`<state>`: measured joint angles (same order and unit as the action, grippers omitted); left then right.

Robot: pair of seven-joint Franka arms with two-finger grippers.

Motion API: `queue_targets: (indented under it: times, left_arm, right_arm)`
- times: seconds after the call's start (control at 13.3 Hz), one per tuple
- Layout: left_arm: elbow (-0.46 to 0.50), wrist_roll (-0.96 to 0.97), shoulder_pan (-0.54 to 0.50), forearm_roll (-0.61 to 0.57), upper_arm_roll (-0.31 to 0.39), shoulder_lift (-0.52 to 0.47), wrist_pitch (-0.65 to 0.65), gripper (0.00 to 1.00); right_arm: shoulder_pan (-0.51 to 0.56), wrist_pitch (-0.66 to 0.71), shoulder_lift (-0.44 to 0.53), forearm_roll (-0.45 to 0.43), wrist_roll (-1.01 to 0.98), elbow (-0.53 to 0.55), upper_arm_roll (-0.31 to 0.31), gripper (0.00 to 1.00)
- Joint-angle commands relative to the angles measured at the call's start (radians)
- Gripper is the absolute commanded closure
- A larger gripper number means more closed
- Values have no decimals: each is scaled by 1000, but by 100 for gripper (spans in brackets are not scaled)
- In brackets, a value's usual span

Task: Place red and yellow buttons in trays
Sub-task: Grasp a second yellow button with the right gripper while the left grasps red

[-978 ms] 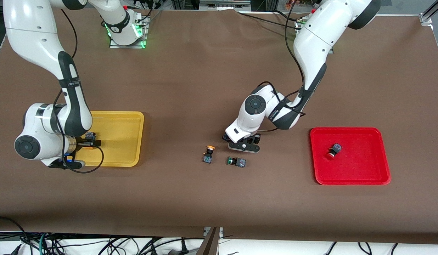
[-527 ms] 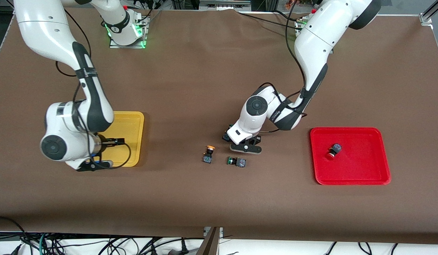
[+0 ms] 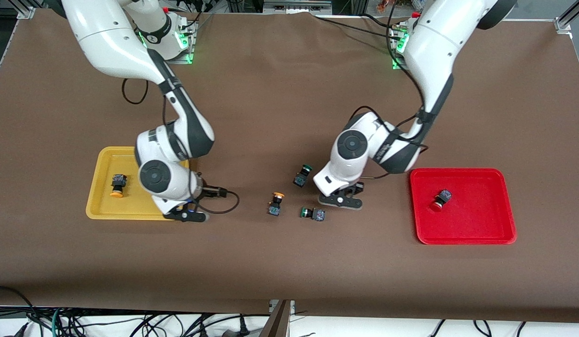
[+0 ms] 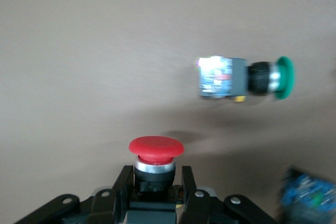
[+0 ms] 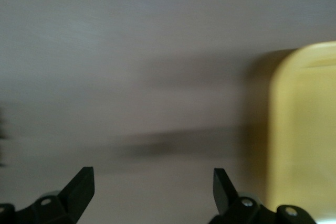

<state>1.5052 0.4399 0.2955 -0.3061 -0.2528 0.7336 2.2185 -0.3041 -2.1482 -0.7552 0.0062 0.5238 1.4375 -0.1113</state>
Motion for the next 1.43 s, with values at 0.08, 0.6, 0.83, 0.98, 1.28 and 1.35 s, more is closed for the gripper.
queue_targets:
  times: [0.08, 0.6, 0.83, 0.98, 1.28, 1.35]
  left_arm:
    - [21, -391, -159, -8, -19, -75, -109, 80]
    - [23, -1018, -461, -4, -19, -74, -145, 80]
    - [24, -1064, -599, -10, -19, -16, -103, 80]
    - [35, -1170, -659, -5, -19, 24, -8, 75]
    - [39, -1187, -664, -5, -19, 23, -2, 0]
    - [38, -1182, -664, -4, -20, 17, -5, 0]
  right_arm:
    - [-76, -210, -56, -3, 189, -8, -11, 0]
    - [-208, -286, -182, -135, 395, -156, -5, 0]
    - [-234, -288, -225, -187, 418, -206, -4, 0]
    - [-243, -291, -242, -218, 429, -221, -4, 0]
    - [-250, -291, -266, -224, 427, -246, -4, 41]
    - [-250, -289, -266, -226, 427, -246, -4, 58]
